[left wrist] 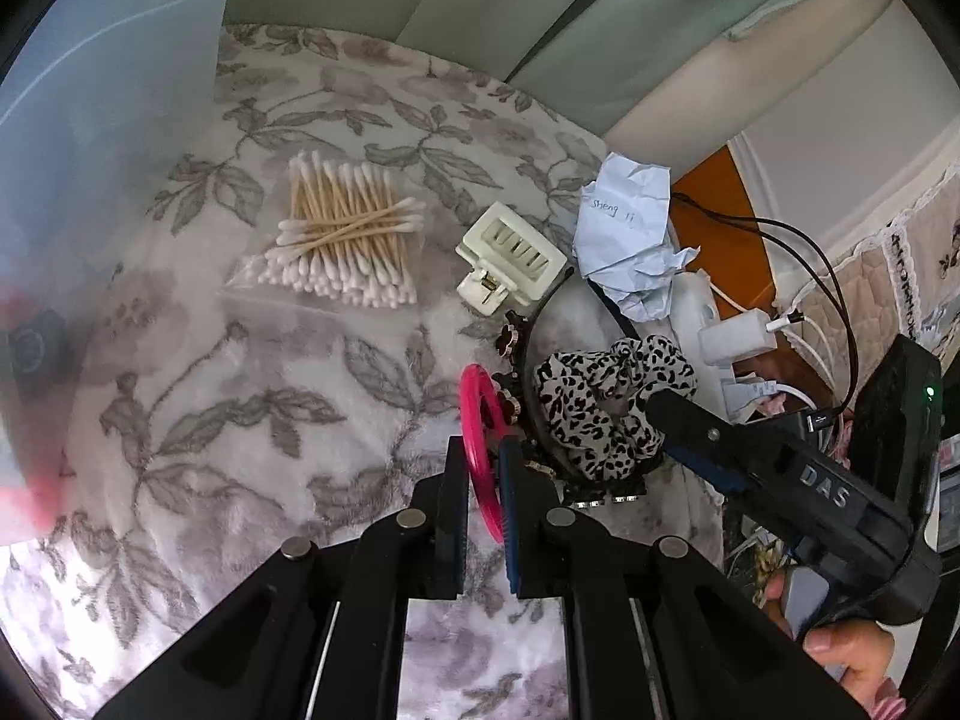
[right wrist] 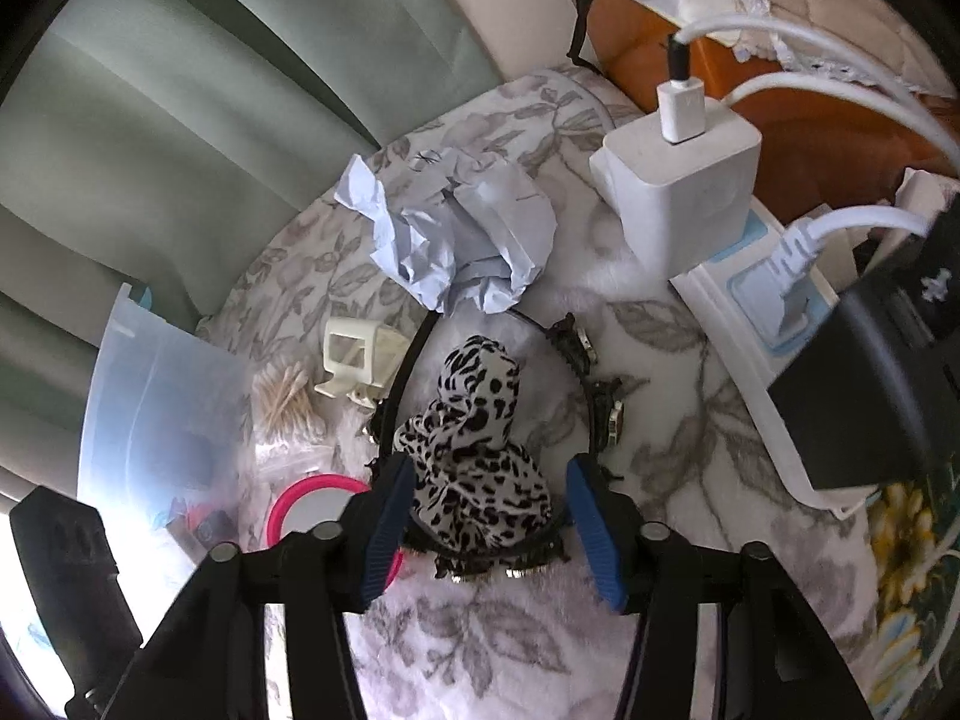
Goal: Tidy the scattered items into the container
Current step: 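Grasp the pink mirror rim with the left gripper while the right gripper grasps the leopard scrunchie, then carry the pink mirror and leopard scrunchie over the clear box with both grippers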
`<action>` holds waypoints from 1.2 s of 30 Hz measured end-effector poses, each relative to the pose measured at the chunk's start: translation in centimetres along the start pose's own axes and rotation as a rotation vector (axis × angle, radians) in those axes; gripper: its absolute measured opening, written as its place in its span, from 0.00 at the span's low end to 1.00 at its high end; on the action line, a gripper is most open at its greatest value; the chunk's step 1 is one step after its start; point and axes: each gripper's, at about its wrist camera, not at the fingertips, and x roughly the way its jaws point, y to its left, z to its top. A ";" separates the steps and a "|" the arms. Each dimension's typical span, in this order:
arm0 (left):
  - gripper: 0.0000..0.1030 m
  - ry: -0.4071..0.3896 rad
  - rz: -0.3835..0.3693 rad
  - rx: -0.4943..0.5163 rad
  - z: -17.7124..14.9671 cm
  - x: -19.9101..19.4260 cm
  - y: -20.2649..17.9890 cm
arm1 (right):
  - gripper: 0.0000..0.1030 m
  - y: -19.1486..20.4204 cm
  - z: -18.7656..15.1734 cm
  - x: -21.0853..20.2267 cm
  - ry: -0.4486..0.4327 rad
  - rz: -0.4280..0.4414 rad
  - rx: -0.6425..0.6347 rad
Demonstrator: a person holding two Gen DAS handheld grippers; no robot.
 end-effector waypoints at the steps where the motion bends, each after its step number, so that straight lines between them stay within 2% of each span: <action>1: 0.09 0.001 0.001 0.000 0.0 0.0 0.0 | 0.45 0.0 0.1 0.2 0.003 0.002 0.003; 7: 0.08 0.008 0.017 0.004 0.1 0.2 0.0 | 0.32 0.4 0.4 1.4 0.019 -0.004 -0.002; 12: 0.06 0.008 0.023 0.011 0.1 0.0 -0.3 | 0.14 0.9 0.4 2.0 0.030 0.008 -0.010; 16: 0.05 -0.003 0.030 0.029 0.0 -0.5 -0.7 | 0.11 1.3 0.3 1.1 0.014 0.033 -0.022; 36: 0.05 -0.103 0.035 0.088 -0.8 -6.2 -2.3 | 0.10 3.8 -1.3 -5.6 -0.101 0.122 -0.026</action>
